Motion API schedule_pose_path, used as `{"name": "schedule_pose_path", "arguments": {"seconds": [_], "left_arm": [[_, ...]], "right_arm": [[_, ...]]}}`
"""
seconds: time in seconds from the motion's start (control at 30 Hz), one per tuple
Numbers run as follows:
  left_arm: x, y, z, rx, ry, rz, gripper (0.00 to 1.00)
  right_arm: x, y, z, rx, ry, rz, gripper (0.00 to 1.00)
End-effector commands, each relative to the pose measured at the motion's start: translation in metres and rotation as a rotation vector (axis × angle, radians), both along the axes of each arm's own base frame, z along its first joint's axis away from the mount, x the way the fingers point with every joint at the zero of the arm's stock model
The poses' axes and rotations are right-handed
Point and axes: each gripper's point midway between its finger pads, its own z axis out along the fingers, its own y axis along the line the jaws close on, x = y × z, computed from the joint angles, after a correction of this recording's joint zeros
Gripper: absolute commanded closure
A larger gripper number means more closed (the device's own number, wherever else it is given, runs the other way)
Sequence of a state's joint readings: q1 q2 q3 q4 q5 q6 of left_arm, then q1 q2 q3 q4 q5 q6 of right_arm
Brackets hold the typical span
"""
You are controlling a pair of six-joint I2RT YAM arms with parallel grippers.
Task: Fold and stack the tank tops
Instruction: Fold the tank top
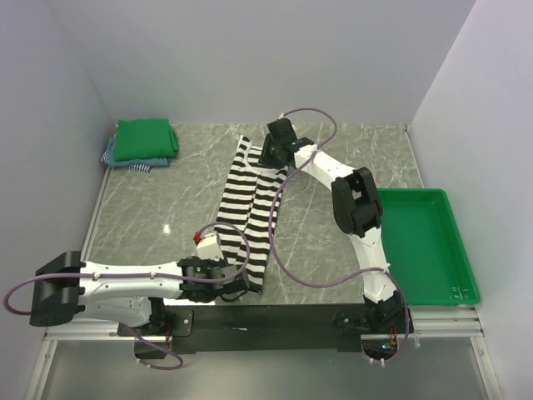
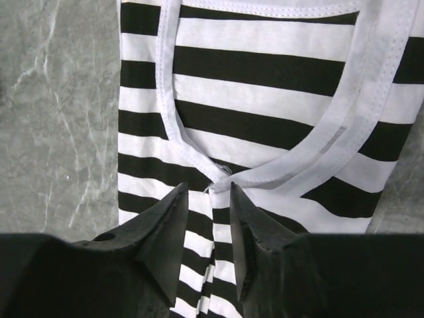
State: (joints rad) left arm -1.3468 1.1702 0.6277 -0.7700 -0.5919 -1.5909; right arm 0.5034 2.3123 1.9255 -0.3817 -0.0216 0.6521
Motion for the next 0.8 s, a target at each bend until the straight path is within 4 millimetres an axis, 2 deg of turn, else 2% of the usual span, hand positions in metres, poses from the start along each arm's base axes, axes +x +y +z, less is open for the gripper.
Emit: {"name": "schedule_pose_path", "arguments": {"seconds": [0.0, 0.1, 0.13, 0.17, 0.2, 0.23, 0.27, 0.3, 0.33, 0.37, 0.43, 0.6, 0.63, 0.77], "left_arm": [[0.01, 0.001, 0.024, -0.032, -0.04, 0.026, 0.64], [0.016, -0.005, 0.038, -0.063, -0.069, 0.013, 0.7], [0.021, -0.01, 0.049, -0.092, -0.091, 0.016, 0.72], [0.025, -0.012, 0.053, -0.087, -0.104, -0.006, 0.74], [0.035, -0.015, 0.059, -0.102, -0.121, 0.005, 0.81], [0.039, -0.021, 0.063, -0.124, -0.116, -0.014, 0.84], [0.052, -0.032, 0.071, -0.158, -0.145, -0.051, 0.87], [0.057, -0.038, 0.073, -0.172, -0.148, -0.072, 0.93], [0.062, -0.043, 0.071, -0.169, -0.147, -0.09, 0.95], [0.065, -0.057, 0.074, -0.195, -0.153, -0.152, 0.96], [0.072, -0.064, 0.063, -0.159, -0.129, -0.171, 0.99], [0.069, -0.09, 0.032, -0.121, -0.051, -0.281, 0.99], [0.066, -0.089, 0.018, -0.094, -0.023, -0.289, 1.0], [0.059, -0.084, -0.007, -0.059, 0.033, -0.282, 0.99]], "right_arm": [[0.01, 0.006, 0.054, 0.053, -0.118, 0.019, 0.59], [0.004, 0.0, 0.062, 0.047, -0.123, 0.013, 0.59], [0.002, -0.004, 0.064, 0.045, -0.122, -0.003, 0.59], [-0.002, -0.007, 0.077, 0.055, -0.139, -0.01, 0.59], [-0.01, -0.011, 0.066, 0.046, -0.115, -0.013, 0.59], [-0.013, -0.013, 0.073, 0.056, -0.121, -0.022, 0.6], [-0.017, -0.019, 0.065, 0.035, -0.105, -0.039, 0.6], [-0.02, -0.022, 0.064, 0.027, -0.099, -0.044, 0.6], [-0.023, -0.025, 0.063, 0.016, -0.097, -0.049, 0.61], [-0.025, -0.027, 0.057, 0.007, -0.087, -0.048, 0.61], [-0.024, -0.032, 0.046, -0.013, -0.067, -0.053, 0.61], [-0.017, -0.03, 0.026, -0.028, -0.034, -0.037, 0.63], [-0.016, -0.03, 0.017, -0.037, -0.021, -0.03, 0.63], [-0.01, -0.027, 0.004, -0.045, -0.003, -0.014, 0.64]]}}
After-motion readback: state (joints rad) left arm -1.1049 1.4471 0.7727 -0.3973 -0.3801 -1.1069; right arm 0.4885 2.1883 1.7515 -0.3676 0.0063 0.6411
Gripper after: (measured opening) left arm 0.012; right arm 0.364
